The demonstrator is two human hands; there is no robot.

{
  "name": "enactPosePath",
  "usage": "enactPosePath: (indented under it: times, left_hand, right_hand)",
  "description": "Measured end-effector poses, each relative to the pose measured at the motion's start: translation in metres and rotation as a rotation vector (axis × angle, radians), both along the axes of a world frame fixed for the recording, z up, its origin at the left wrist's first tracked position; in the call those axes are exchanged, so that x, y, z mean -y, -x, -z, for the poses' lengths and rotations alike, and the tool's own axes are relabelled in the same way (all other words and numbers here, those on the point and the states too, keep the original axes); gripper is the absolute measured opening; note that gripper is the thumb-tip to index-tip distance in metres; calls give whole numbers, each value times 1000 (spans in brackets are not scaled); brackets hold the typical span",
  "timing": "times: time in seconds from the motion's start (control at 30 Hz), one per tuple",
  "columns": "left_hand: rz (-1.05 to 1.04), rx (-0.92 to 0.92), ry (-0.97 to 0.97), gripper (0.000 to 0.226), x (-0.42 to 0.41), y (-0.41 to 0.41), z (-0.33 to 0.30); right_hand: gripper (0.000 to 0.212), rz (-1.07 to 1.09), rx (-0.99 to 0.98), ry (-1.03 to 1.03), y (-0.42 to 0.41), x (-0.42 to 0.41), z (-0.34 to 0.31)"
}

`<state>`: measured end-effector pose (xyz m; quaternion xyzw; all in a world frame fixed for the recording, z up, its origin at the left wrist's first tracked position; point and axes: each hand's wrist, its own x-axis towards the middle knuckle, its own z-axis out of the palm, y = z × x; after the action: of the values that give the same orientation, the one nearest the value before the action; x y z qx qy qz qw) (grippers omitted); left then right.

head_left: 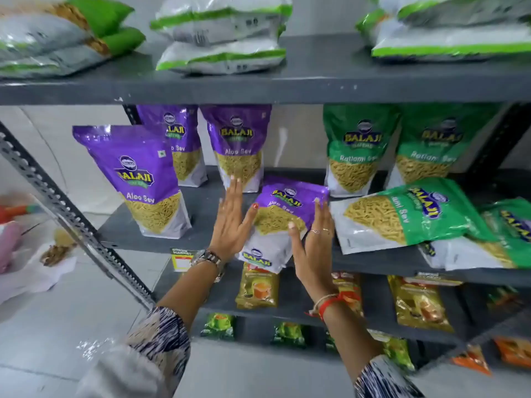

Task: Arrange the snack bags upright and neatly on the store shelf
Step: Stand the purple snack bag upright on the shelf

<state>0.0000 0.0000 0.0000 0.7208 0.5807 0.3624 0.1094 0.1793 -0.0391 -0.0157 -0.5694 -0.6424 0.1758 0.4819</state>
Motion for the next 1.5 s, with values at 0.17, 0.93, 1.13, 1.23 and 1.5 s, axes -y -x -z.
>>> enactPosePath:
  times: [0.17, 0.93, 1.13, 1.23, 1.5]
  left_hand:
    - [-146, 810, 630, 33, -24, 14, 18]
    - [163, 1221, 574, 33, 25, 49, -1]
    - [101, 1160, 484, 18, 25, 67, -14]
    - [6, 1061, 451, 18, 15, 71, -15]
    - [-116, 1122, 482, 22, -20, 77, -21]
  right_hand:
    - [43, 151, -341, 238, 24, -21, 29]
    - [29, 31, -897, 317, 11, 17, -23]
    - [24, -48, -882, 294, 26, 14, -31]
    - [22, -29, -898, 388, 39, -4, -23]
    - [19, -119, -949, 423, 69, -49, -18]
